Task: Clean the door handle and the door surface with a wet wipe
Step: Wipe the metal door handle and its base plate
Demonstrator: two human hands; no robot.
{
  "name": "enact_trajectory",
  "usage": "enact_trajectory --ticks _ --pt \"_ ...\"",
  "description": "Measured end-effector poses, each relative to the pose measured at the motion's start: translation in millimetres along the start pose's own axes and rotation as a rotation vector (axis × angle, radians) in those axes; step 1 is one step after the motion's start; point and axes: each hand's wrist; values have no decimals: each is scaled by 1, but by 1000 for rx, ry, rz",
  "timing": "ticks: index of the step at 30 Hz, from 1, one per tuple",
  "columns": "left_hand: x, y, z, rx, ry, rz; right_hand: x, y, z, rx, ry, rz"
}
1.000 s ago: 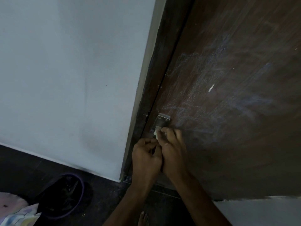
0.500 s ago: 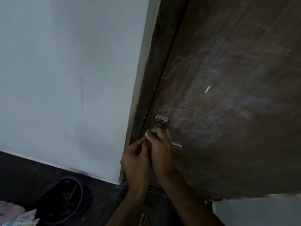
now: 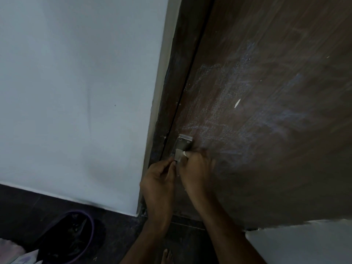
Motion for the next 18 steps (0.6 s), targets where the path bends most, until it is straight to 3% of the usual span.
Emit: enact_trajectory --ticks 4,9,14,18 --pt "2 -4 2 -14 -42 -39 3 31 18 -124 -23 148" --pt "6 -3 4 -18 -109 -34 -18 70 22 -69 63 133" --pt "9 -6 4 15 -132 -46 -12 51 16 -176 17 168" --pt "15 -4 6 31 -168 -20 -18 75 13 -166 6 -47"
Point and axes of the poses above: each hand's wrist, its own z-axis away from the middle knuckle, its own x-axis out of the palm, y = z × x
